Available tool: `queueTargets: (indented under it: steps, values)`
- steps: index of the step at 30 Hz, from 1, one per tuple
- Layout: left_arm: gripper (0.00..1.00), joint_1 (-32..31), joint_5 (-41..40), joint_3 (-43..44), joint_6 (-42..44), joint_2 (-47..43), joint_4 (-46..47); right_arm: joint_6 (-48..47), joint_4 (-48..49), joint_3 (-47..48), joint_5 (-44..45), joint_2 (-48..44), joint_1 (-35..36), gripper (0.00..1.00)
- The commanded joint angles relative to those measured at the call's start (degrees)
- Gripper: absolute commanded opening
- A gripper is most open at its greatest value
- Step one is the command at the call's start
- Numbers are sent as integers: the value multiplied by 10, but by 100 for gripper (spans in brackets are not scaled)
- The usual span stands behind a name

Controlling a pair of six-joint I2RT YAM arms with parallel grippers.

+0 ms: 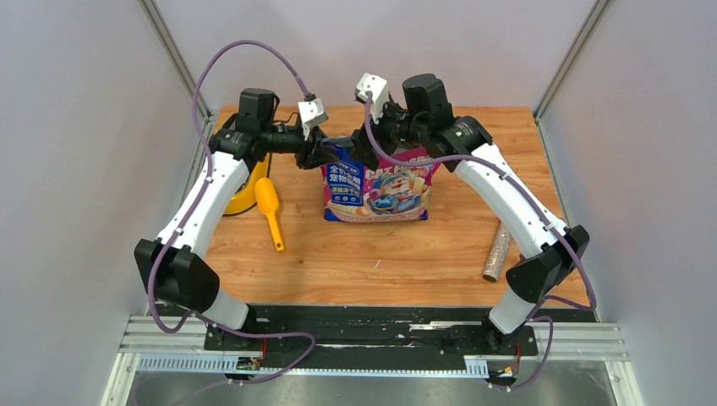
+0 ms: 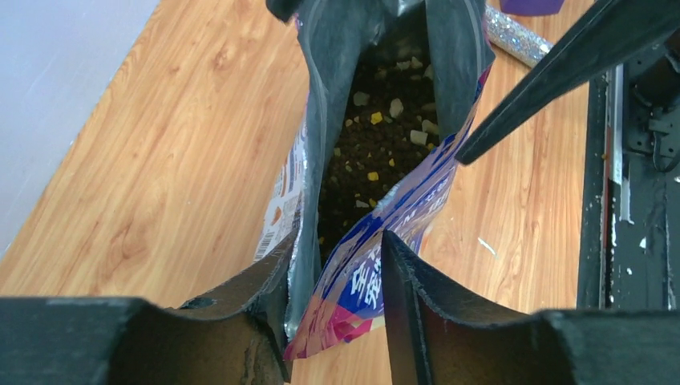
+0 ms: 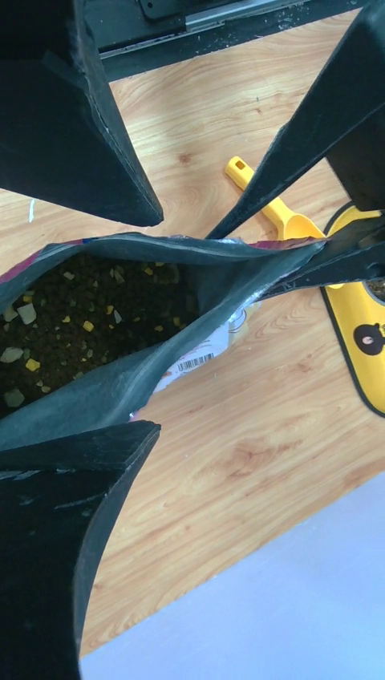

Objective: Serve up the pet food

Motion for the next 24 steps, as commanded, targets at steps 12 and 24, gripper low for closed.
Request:
queueTargets:
  steps: [12, 24]
  values:
    - [26, 0, 49, 87, 148, 55, -156, -65, -96, 91, -27, 46, -1, 97]
    - [0, 21, 17, 59, 164, 9, -147, -152, -87, 85, -25, 68, 0, 65]
